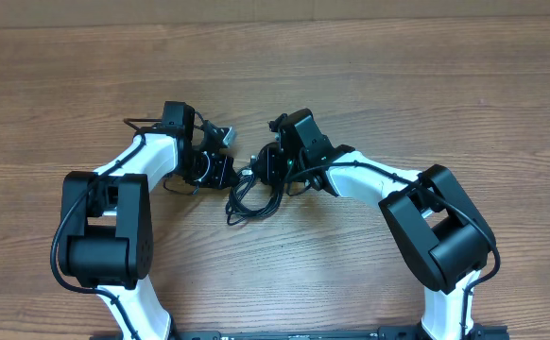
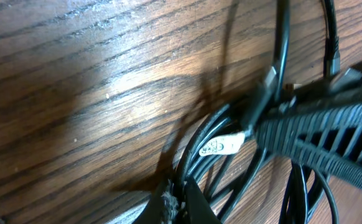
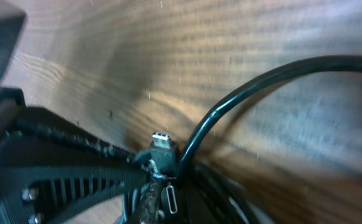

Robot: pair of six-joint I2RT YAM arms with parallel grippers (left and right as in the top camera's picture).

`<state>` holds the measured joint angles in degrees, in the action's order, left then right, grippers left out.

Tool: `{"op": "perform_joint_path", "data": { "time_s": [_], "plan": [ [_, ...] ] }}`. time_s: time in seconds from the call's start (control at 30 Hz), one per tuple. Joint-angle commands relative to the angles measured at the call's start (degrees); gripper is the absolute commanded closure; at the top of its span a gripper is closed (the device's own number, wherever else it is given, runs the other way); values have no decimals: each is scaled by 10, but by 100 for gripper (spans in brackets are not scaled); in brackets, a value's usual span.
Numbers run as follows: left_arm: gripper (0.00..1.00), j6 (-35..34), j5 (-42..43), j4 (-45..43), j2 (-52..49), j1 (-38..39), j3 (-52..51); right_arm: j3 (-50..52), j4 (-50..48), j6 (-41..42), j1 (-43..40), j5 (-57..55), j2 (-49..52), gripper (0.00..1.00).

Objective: Untangle cables

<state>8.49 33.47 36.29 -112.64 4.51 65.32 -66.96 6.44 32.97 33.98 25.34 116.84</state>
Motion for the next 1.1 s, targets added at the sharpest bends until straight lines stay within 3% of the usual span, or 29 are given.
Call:
{"op": "perform_joint_path", "data": {
  "time_s": [0.0,0.47,0.87,1.07],
  "plan": [
    [96,-8,11,0,-8,3,15,-9,11,-5,16,37,-19,96],
    [96,-13,-11,3,-8,-2,17,-9,59,-20,20,119,-24,96],
    [96,-12,-11,3,-8,-1,17,-10,88,-78,38,107,-76,96],
    [96,-13,-10,3,-8,-1,17,-10,96,-78,36,81,-129,64]
  ]
}}
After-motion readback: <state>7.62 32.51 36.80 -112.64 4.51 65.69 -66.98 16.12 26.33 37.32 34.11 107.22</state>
